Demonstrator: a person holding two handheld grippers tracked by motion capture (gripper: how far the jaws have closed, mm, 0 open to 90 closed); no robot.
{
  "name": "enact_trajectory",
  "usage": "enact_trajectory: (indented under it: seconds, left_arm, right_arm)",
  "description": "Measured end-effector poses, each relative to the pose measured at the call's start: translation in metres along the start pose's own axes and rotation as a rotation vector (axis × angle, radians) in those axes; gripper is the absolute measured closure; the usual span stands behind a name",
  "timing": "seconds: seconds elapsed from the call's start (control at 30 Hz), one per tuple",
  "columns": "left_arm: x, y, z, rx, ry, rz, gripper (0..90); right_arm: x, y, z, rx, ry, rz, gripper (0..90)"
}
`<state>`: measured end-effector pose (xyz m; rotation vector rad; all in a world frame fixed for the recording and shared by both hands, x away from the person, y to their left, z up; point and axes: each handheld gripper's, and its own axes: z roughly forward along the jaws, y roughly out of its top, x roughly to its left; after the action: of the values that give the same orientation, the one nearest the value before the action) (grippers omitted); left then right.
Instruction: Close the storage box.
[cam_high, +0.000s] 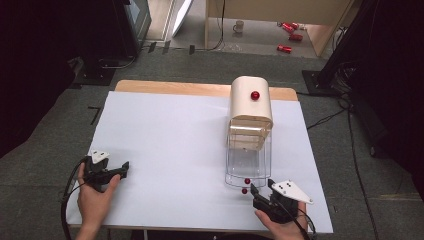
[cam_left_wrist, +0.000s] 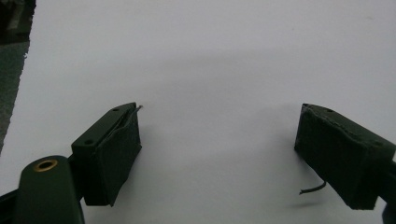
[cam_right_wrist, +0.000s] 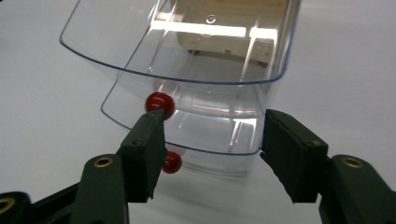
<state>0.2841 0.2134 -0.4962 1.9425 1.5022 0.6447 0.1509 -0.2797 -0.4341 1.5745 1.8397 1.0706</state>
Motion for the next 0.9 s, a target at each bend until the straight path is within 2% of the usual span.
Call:
enact_trajectory:
  seconds: [0.13,0.43,0.6,0.67,0.77,0.9]
  left_arm:
    - [0.000,0.000,0.000,0.001,0.000,0.001,14.4]
    - [0.000,0.000,0.000,0.000,0.000,0.000,14.4]
    - [0.000,0.000,0.000,-0.001,0.000,0.000,14.4]
    - [0.000,0.000,0.000,-0.001,0.000,0.000,14.4]
    - [0.000,0.000,0.000,-0.001,0.000,0.000,14.4]
    - [0.000,0.000,0.000,0.000,0.000,0.000,14.4]
  right_arm:
    - [0.005,-0.001,0.003,-0.011,0.018,0.002,50.3]
    - [0.014,-0.003,0.012,-0.001,0.053,0.009,59.8]
    - [0.018,-0.004,0.016,0.002,0.058,0.010,64.8]
    - [0.018,-0.005,0.017,-0.001,0.048,0.018,68.3]
    - [0.019,-0.006,0.018,-0.007,0.062,0.022,74.2]
    - [0.020,-0.006,0.018,-0.010,0.061,0.019,75.2]
